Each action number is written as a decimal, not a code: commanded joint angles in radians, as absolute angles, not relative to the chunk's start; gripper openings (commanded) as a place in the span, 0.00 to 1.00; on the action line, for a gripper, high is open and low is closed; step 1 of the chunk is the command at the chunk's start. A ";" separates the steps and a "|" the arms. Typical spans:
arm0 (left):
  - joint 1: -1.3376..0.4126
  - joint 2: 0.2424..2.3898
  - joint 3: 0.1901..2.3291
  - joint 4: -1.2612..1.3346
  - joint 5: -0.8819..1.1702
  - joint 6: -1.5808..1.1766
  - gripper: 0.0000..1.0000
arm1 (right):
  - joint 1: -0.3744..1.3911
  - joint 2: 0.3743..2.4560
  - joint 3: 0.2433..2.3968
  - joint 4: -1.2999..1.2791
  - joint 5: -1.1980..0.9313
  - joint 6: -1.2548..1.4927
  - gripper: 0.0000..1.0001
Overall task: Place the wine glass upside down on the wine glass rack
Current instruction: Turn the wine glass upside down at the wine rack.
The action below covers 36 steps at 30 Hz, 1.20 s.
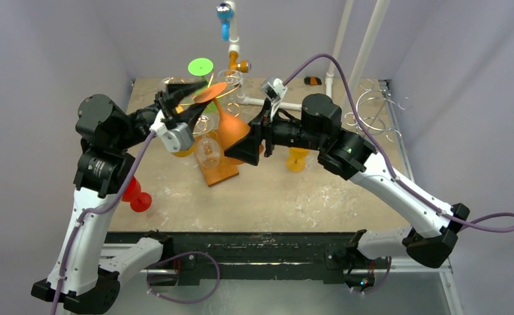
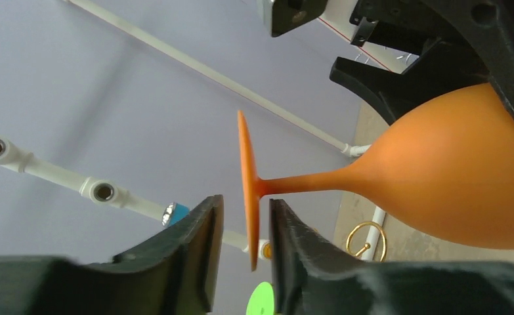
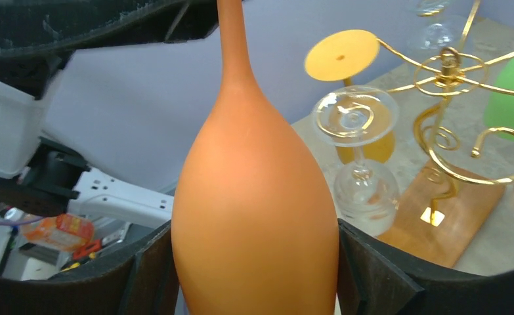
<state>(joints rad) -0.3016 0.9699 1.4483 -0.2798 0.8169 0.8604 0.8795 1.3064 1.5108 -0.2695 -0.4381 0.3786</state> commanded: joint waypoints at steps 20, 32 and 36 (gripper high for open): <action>-0.302 1.096 1.830 -0.804 0.480 0.432 0.96 | 0.747 1.229 1.106 0.118 0.007 0.225 0.68; -0.302 1.083 1.807 -0.833 0.474 0.411 0.96 | 0.747 1.353 1.063 0.315 -0.046 0.174 0.68; -0.302 1.080 1.792 -0.823 0.462 0.411 0.96 | 0.748 1.395 1.058 0.344 -0.064 0.157 0.70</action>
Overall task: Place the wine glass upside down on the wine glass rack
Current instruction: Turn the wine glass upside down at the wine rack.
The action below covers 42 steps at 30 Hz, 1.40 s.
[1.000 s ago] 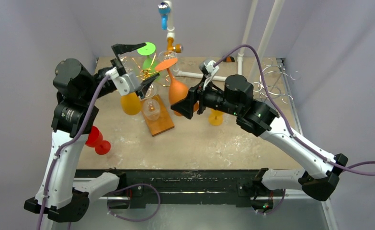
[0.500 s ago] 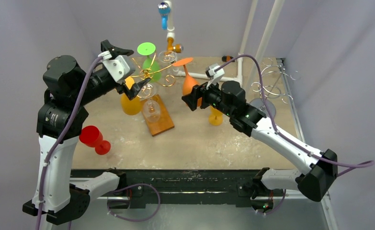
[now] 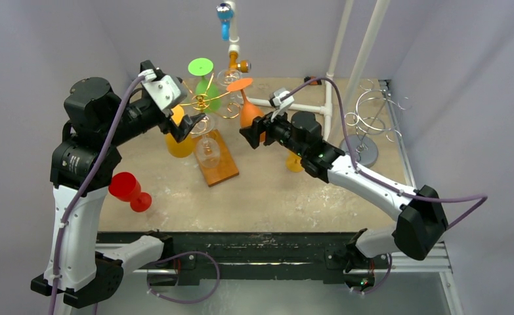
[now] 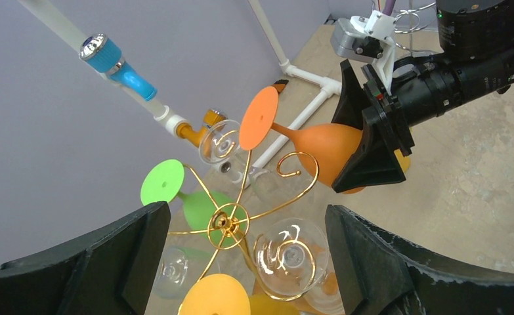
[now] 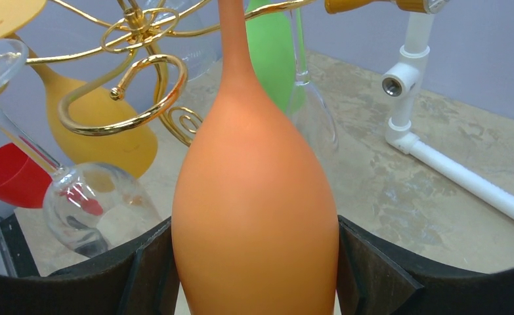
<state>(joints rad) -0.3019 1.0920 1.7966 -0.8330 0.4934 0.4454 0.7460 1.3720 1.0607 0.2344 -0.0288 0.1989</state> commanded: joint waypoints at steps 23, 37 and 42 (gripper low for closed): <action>-0.302 1.088 1.769 -0.790 0.450 0.393 0.96 | 0.755 1.529 0.999 0.615 -0.216 0.118 0.68; -0.302 1.090 1.764 -0.777 0.446 0.393 0.96 | 0.780 1.502 0.922 0.730 -0.257 0.103 0.67; -0.302 1.086 1.755 -0.771 0.439 0.396 0.96 | 0.780 1.482 0.880 0.796 -0.247 0.122 0.67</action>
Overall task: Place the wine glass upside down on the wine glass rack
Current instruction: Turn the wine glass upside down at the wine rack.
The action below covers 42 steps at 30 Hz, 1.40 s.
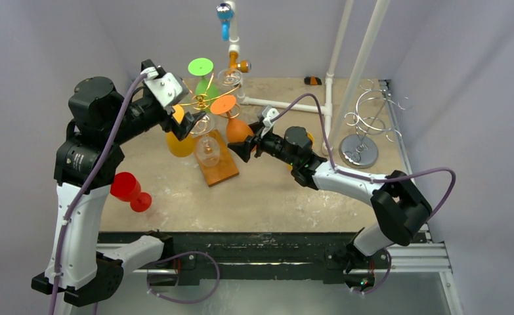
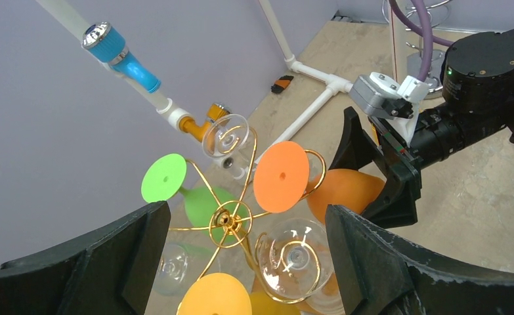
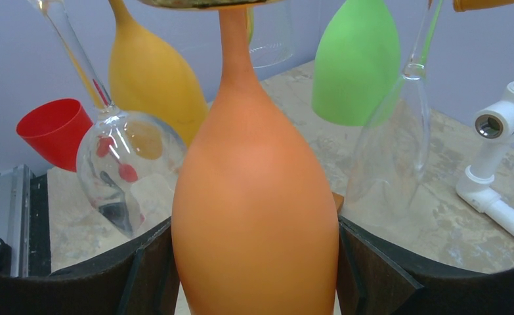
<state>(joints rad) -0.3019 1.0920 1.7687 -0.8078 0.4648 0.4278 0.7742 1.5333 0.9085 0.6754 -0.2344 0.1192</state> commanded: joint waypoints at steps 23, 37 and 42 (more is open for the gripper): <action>-0.302 1.078 1.737 -0.763 0.425 0.405 0.96 | 0.780 1.498 0.775 0.982 -0.185 0.259 0.77; -0.302 1.068 1.730 -0.762 0.420 0.420 0.96 | 0.779 1.555 0.791 0.956 -0.150 0.287 0.99; -0.302 1.069 1.727 -0.763 0.421 0.422 0.97 | 0.780 1.525 0.787 0.935 -0.124 0.278 0.99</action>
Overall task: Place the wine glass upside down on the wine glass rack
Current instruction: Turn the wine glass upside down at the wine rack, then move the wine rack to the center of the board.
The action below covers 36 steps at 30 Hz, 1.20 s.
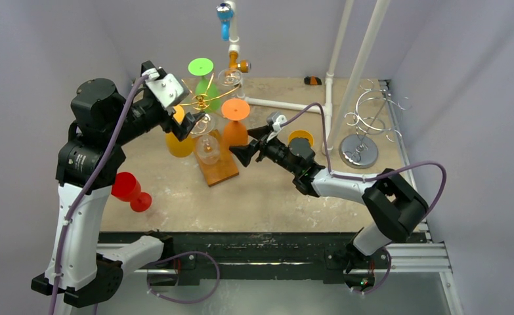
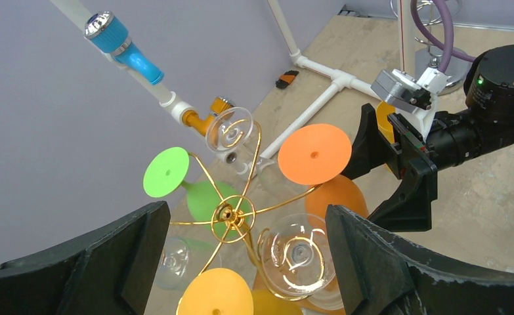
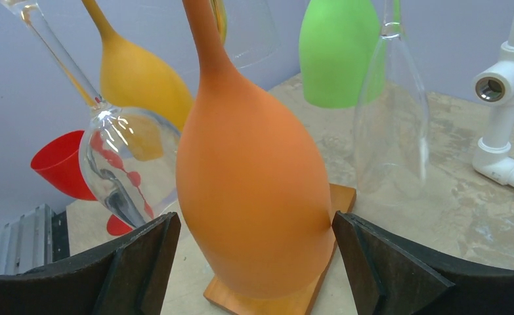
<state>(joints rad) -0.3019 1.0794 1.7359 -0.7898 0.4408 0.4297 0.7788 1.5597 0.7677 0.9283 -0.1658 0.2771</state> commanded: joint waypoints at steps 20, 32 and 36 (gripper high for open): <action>-0.302 0.981 1.618 -0.834 0.494 0.457 1.00 | 1.055 1.231 0.654 0.507 0.198 0.370 0.86; -0.302 0.665 1.155 -1.168 0.613 1.056 0.84 | 1.108 1.361 0.593 0.555 0.231 0.533 0.58; -0.302 0.615 0.988 -1.169 0.580 1.245 0.70 | 1.114 1.432 0.600 0.598 0.266 0.565 0.54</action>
<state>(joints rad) -0.3023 0.6384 1.1057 -1.1301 0.5728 0.9676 1.1030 1.3823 0.5957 0.5285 0.2050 0.5026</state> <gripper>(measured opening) 0.746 0.561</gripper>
